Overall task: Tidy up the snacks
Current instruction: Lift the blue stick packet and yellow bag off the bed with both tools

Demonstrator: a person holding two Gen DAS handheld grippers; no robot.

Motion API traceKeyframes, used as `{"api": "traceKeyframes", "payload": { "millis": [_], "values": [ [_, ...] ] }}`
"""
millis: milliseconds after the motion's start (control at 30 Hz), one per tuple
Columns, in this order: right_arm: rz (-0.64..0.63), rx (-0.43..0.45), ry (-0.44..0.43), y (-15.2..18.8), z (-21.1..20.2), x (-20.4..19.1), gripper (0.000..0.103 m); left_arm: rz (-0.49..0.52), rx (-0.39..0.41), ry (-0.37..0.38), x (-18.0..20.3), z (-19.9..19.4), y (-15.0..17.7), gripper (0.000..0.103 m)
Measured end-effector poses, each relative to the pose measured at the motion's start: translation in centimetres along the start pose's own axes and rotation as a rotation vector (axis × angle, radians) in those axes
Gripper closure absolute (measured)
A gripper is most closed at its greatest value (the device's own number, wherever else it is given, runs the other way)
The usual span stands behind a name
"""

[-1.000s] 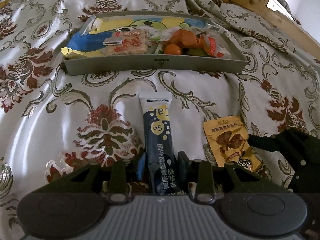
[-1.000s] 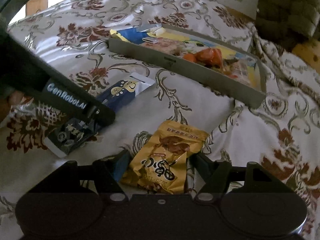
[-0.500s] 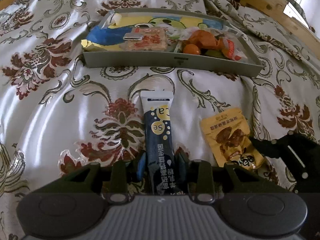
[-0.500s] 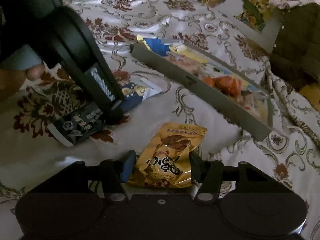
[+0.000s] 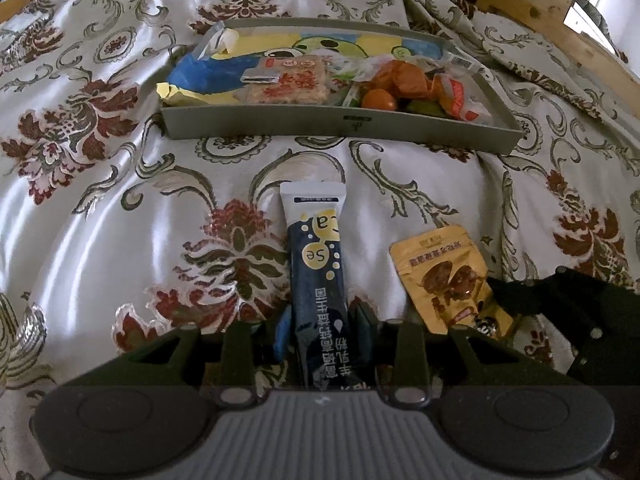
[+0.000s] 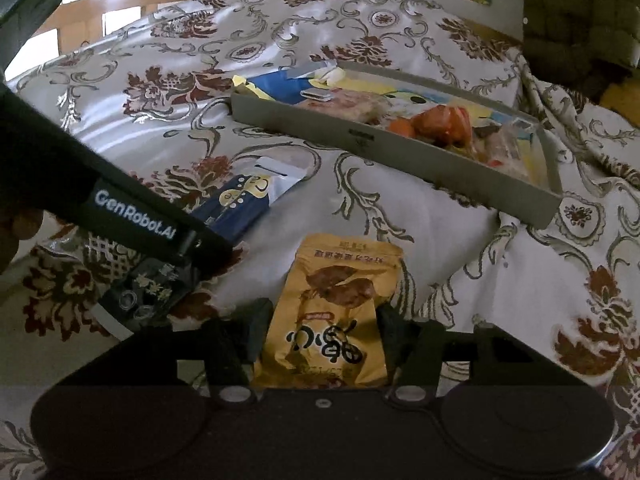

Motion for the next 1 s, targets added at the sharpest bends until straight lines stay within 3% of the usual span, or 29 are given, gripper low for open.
{"api": "traceKeyframes", "payload": {
  "millis": [467, 1000],
  "values": [
    [-0.093, 0.03, 0.059, -0.2, -1.0, -0.8, 0.046, -0.018, 0.01, 0.032, 0.1, -0.5, -0.1, 0.068],
    [-0.046, 0.069, 0.078, -1.0, -1.7, 0.7, 0.046, -0.049, 0.049, 0.058, 0.1, -1.7, -0.1, 0.069]
  ]
}}
Point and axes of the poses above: each gripper's, at about its wrist camera, not at the fingertips, and z roughly the way its jaws point, x to its right, y to its underside, the point moved 4 cm from there along z, roughly the way its jaws point, and after that the axes turned 2 degrees about y, right-handed, at the moved point
